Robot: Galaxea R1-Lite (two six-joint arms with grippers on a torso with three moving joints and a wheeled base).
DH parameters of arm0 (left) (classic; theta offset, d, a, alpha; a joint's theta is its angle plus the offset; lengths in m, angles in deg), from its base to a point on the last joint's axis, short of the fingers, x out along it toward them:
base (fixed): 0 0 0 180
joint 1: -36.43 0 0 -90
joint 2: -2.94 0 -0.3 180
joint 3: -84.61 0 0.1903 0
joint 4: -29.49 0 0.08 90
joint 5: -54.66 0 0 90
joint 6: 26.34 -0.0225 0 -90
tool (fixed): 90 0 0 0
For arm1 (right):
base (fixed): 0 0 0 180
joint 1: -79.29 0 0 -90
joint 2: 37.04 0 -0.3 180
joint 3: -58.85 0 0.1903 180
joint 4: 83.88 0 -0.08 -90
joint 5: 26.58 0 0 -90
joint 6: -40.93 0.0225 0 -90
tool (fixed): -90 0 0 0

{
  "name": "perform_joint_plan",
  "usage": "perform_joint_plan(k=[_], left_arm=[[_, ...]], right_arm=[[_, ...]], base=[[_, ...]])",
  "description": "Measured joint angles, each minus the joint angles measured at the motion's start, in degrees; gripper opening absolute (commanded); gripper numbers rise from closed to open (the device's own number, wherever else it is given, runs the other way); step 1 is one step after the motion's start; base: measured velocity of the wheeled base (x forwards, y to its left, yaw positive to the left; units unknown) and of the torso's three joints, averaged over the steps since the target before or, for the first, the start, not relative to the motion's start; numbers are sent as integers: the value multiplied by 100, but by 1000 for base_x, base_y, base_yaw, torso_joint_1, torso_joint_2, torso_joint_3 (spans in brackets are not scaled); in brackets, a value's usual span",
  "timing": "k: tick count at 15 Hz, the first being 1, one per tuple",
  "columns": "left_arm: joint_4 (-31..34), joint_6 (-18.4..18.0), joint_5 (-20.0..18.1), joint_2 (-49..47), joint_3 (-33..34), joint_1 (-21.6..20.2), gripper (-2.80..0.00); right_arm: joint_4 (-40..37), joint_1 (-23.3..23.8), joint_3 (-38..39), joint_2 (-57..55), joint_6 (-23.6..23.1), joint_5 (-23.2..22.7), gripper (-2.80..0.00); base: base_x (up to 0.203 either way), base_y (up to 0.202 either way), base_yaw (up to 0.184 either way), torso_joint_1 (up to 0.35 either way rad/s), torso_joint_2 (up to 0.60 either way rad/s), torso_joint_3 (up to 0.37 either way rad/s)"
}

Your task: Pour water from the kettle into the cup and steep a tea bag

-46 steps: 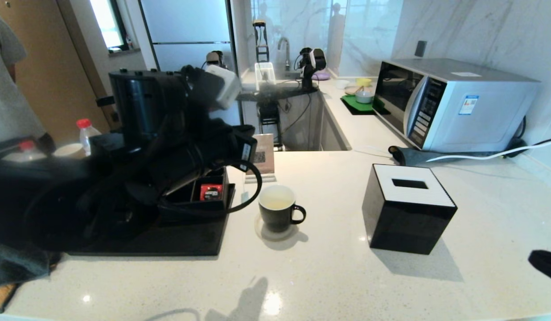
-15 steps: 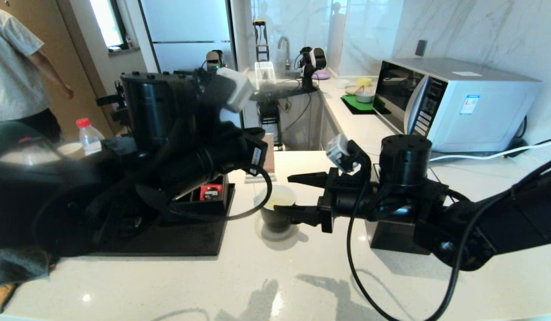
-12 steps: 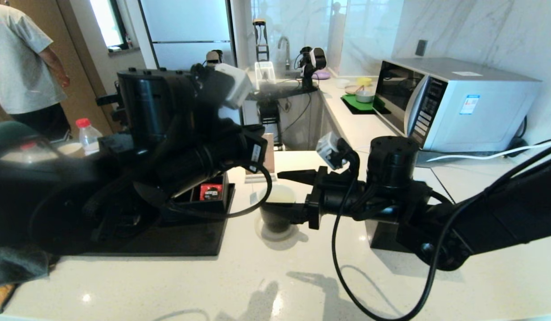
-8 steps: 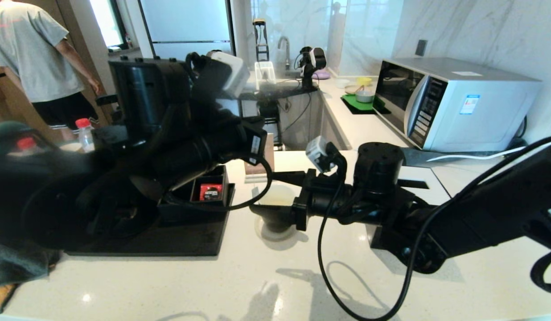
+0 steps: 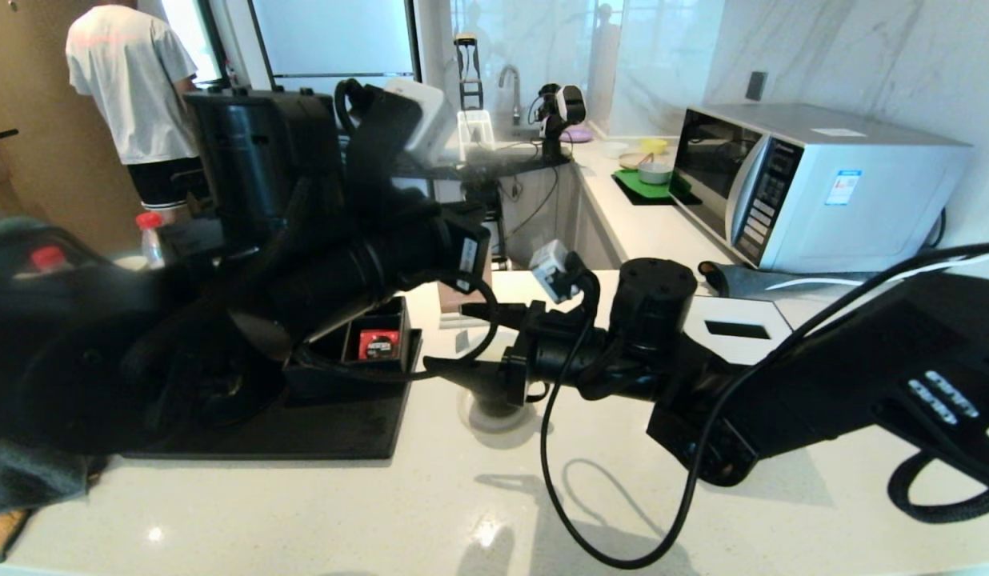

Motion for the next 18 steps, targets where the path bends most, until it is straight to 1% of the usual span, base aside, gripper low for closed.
perform_joint_plan(k=[6, 15, 16, 17, 18], left_arm=[[2, -2, 0, 12, 13, 31, -280], [2, -2, 0, 12, 13, 30, -280], [2, -2, 0, 12, 10, 30, -280], [2, -2, 0, 12, 12, 31, -280], [2, -2, 0, 12, 11, 30, -280]], right_arm=[[49, 2, -11, -125, 111, -14, 0], [62, 2, -14, -135, 119, -40, 0], [62, 2, -12, -135, 119, -40, -42], [62, 2, -14, -135, 119, -40, -280], [63, 2, -11, -135, 114, -41, -280]], base=[[0, 0, 0, 0, 0, 0], [0, 0, 0, 0, 0, 0], [0, 0, 0, 0, 0, 0], [0, 0, 0, 0, 0, 0], [0, 0, 0, 0, 0, 0]])
